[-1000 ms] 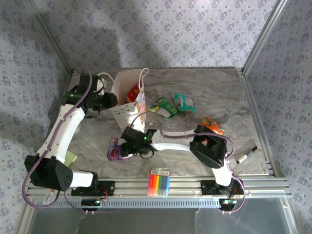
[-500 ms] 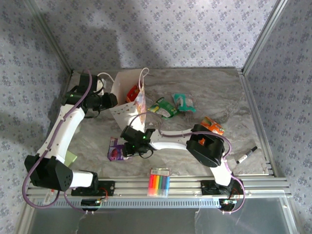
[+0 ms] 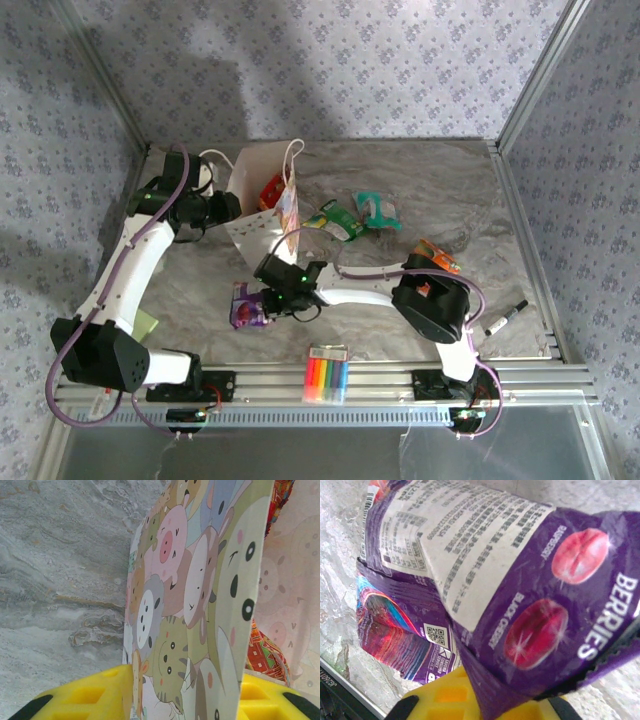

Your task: Place the snacks into the paper bag

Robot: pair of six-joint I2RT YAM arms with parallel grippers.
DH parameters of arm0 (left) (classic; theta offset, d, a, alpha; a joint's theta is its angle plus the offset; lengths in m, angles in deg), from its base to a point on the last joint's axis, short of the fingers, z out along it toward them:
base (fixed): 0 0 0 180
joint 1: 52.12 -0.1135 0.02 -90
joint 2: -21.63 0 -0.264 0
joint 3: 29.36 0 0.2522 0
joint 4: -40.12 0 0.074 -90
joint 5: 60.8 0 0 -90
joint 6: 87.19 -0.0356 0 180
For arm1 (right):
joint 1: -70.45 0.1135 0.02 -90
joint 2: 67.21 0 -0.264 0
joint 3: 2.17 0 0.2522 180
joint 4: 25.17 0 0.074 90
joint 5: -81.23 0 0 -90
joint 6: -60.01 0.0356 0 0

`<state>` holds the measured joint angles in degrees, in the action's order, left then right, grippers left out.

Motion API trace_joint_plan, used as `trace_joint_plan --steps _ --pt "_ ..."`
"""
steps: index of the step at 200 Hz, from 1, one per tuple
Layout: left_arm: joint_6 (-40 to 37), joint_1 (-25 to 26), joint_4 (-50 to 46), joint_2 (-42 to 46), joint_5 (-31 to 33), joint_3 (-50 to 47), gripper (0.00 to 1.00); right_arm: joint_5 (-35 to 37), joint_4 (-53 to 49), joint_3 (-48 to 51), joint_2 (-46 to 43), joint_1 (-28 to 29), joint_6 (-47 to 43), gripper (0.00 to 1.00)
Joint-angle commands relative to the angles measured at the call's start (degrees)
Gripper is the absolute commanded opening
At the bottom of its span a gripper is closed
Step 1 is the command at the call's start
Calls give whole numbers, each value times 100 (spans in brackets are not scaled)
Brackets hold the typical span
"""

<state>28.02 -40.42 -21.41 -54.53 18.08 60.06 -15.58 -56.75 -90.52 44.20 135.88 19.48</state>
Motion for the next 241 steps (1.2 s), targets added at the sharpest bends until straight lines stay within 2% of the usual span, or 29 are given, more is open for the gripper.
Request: trace_joint_plan --steps 1,19,47,84,158,241 --pt "72 20 -154 60 12 18 39 238 -464 198 -188 -37 -157 1" --pt "70 25 -197 40 33 62 39 263 -498 256 -249 -23 -230 0" --pt "45 59 -262 48 97 98 39 368 -570 389 -391 -39 -175 5" --pt "37 86 -266 99 149 84 39 583 -757 571 -734 -65 -244 0" --pt "55 130 -215 278 124 64 41 993 -913 1390 -1846 -235 -110 0" --pt "-78 139 -169 -71 -206 936 44 1331 -1178 1906 -2968 -678 -70 0"
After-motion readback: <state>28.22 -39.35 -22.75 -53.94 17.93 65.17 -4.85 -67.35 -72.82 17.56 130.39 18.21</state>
